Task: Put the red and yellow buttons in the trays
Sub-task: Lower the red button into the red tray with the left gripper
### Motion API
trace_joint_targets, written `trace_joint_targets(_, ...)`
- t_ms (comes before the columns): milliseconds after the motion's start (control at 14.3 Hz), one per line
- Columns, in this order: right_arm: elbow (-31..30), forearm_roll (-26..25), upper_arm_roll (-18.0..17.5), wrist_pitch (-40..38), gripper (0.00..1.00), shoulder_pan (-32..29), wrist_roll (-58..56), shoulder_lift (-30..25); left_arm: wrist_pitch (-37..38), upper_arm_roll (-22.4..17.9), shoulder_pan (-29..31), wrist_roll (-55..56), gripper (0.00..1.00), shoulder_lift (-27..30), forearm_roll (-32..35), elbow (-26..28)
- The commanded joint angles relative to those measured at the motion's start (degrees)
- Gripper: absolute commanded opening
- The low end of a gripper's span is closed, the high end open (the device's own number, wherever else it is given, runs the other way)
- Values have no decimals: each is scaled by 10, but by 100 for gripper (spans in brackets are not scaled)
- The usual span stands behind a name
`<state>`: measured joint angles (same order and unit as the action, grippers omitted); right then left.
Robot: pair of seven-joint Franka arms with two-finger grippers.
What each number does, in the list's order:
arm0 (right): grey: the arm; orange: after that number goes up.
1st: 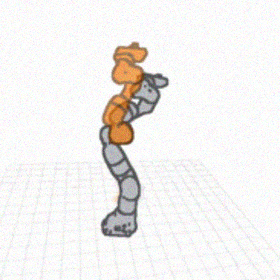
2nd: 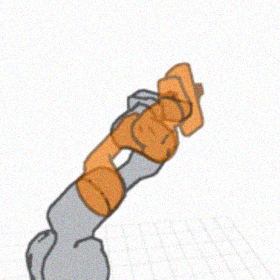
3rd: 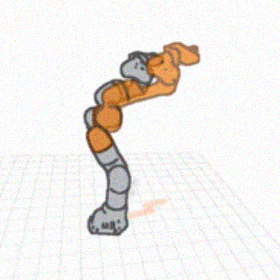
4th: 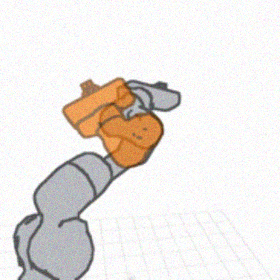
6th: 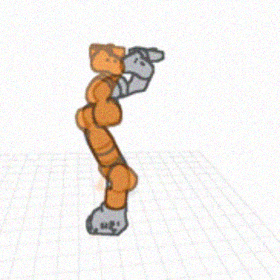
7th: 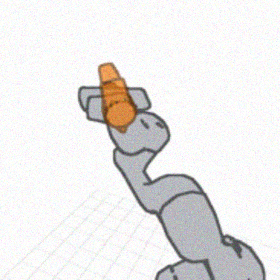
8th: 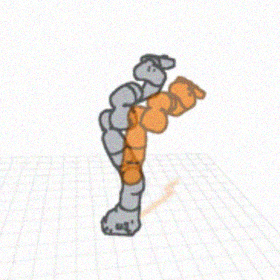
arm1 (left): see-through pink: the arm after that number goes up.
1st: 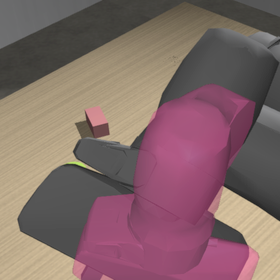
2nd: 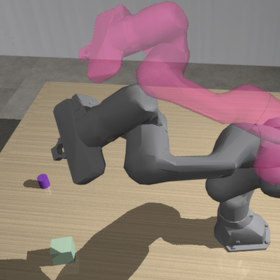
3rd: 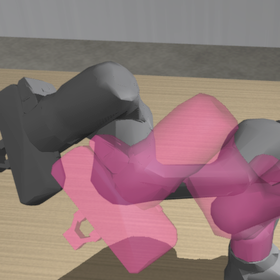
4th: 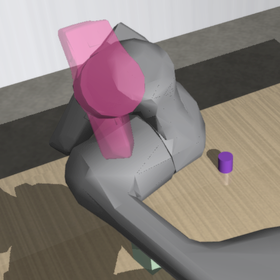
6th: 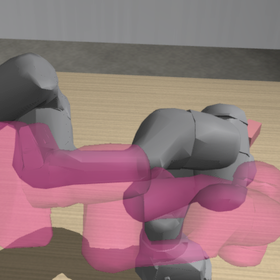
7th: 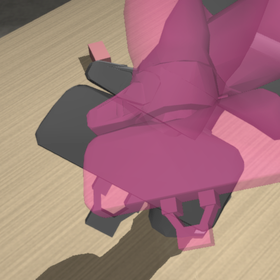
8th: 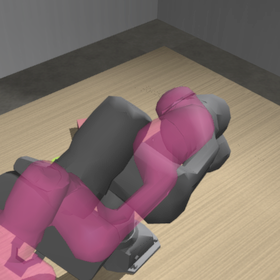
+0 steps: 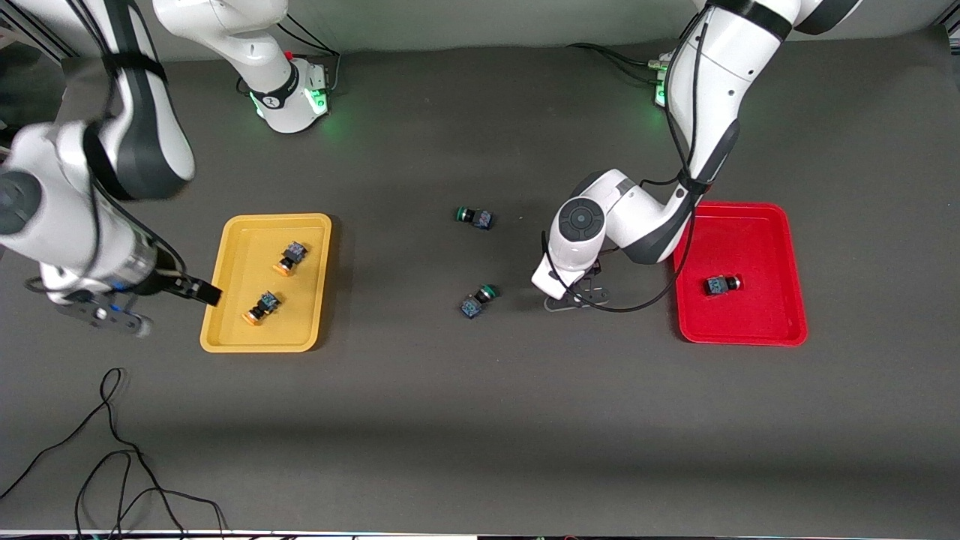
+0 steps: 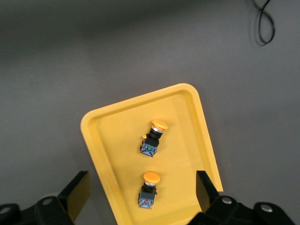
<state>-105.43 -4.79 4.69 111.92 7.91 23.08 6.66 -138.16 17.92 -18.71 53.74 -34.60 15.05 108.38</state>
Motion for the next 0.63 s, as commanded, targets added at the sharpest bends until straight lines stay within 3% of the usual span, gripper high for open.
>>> trace_joint_targets(0,-9,1,-1,-27,100,4,-15,-49,42,-5,10,-4,4,28,-8,-21)
trace_joint_targets(280,36,61,3,-109,100,10,-120,-76,181,12,106,-135,0,123,-114,-28)
trace_joint_targets(420,39,63,2,-117,100,9,-125,-93,246,9,167,-227,0,168,-128,-2)
trace_joint_targets(561,50,65,4,-121,100,4,-163,-97,253,8,251,-343,0,204,-128,42)
